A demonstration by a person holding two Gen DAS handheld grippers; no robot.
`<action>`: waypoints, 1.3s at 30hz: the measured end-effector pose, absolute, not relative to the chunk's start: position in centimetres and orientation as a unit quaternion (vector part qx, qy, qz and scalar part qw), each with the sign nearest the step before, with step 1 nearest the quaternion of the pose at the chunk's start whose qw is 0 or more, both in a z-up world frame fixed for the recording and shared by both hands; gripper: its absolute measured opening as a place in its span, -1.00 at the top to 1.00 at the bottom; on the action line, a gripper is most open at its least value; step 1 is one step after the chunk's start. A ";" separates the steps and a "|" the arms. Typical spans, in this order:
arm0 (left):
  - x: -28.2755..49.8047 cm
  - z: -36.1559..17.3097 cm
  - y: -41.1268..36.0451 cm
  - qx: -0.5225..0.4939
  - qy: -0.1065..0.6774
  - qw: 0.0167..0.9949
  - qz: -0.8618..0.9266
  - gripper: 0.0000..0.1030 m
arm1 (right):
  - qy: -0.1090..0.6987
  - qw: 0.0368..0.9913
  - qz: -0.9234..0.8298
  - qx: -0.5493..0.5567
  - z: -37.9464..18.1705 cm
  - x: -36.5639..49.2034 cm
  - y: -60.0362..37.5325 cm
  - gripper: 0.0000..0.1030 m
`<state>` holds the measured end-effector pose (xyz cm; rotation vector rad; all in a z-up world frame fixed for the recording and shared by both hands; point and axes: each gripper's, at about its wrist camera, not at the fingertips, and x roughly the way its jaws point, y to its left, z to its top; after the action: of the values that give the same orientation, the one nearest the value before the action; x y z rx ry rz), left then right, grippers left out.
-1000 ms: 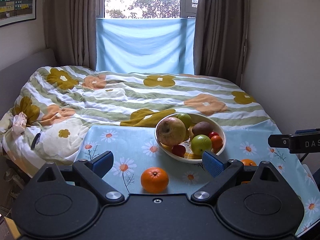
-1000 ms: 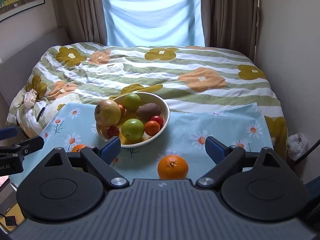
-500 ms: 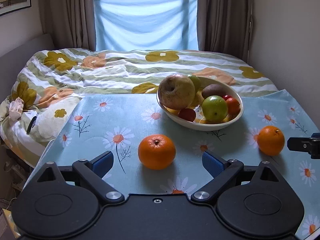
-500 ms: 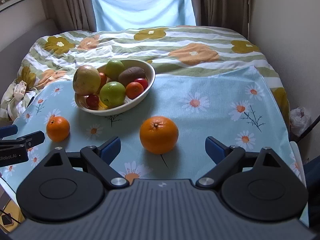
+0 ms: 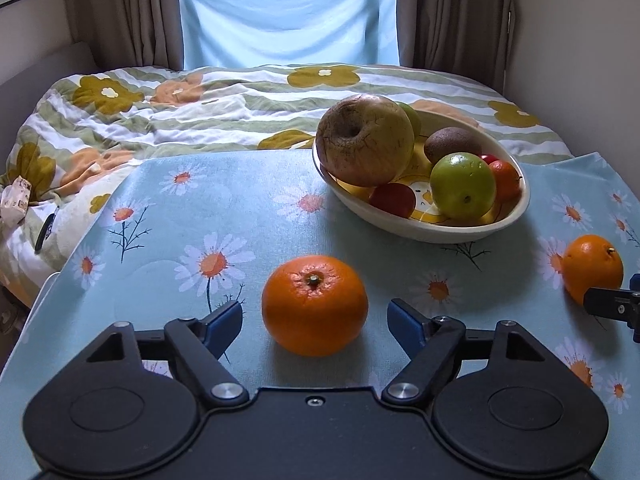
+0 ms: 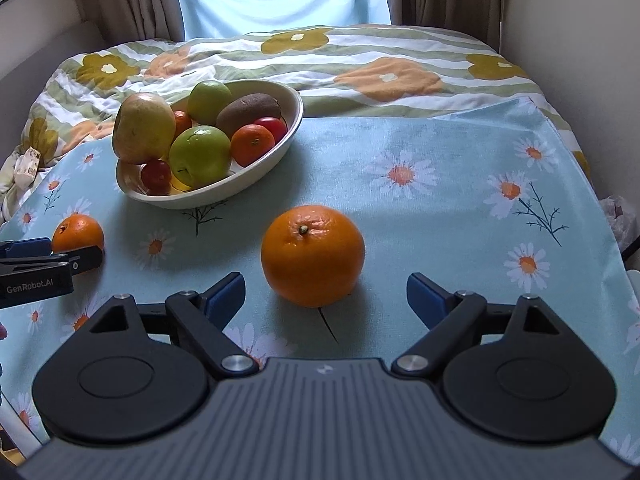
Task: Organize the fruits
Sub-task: 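Withdraw both tools from the bowl and move toward the two oranges, then grasp the large orange with the left tool while the right tool grasps the other orange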
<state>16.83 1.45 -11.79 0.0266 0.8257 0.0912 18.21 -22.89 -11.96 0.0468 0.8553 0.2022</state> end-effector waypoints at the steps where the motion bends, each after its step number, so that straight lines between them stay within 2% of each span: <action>1: 16.9 -11.9 1.5 0.013 0.403 0.914 0.044 -0.52 | 0.415 0.904 0.099 0.022 -12.0 18.3 -22.8 -1.00; 5: 17.4 -12.2 1.6 0.012 0.410 0.911 0.044 -0.27 | 0.418 0.903 0.102 0.021 -12.2 18.7 -22.4 -0.91; 9: 17.4 -12.3 1.6 0.012 0.408 0.912 0.039 -0.23 | 0.419 0.902 0.099 0.016 -12.3 19.1 -22.2 -0.79; 19: 16.1 -12.2 1.7 0.016 0.412 0.911 0.027 -0.21 | 0.419 0.902 0.100 0.008 -12.5 19.6 -21.7 -0.58; 39: 13.5 -11.0 1.0 0.018 0.403 0.915 0.020 -0.21 | 0.407 0.909 0.092 0.003 -12.1 19.8 -21.4 -0.46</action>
<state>13.45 1.02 -11.03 0.0362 0.8298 0.0404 19.80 -21.35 -12.15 0.0058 0.8408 0.1889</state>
